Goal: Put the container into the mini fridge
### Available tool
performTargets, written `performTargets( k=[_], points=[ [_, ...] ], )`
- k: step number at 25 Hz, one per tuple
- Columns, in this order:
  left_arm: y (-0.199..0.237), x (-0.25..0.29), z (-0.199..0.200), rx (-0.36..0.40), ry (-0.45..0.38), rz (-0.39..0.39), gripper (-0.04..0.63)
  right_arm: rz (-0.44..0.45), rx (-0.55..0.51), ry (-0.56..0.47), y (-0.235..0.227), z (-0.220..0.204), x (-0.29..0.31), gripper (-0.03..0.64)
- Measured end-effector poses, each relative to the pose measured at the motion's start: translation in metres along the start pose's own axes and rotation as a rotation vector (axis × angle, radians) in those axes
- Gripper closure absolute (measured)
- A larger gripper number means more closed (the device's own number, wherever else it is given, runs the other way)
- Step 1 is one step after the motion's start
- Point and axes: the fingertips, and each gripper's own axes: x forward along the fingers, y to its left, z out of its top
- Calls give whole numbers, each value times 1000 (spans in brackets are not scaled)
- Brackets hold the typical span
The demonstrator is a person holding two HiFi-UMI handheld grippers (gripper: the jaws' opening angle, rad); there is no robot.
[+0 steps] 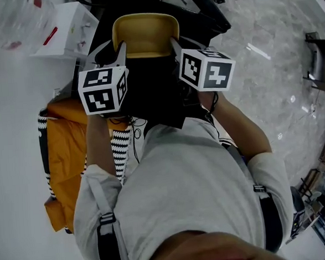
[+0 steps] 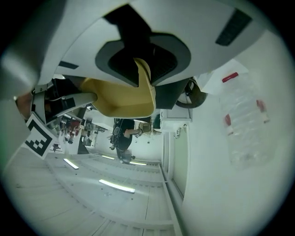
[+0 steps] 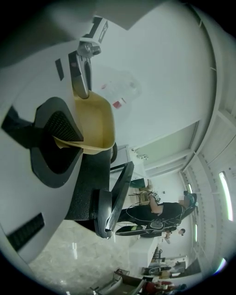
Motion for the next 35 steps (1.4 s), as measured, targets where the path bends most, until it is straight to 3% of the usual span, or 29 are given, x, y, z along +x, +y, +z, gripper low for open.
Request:
performTargets(
  k=[4,20,35],
  points=[
    [-15,-3,7,-53,-24,8,517,28,-15,0,-13,5,-11,548],
    [-133,-5,22,-19,-62,170,518,144,-152,-37,-97,11,-80,548],
    [-224,-17,15,-153,-94,440,518,372,-415,-13,-148,17,-117,548]
  ],
)
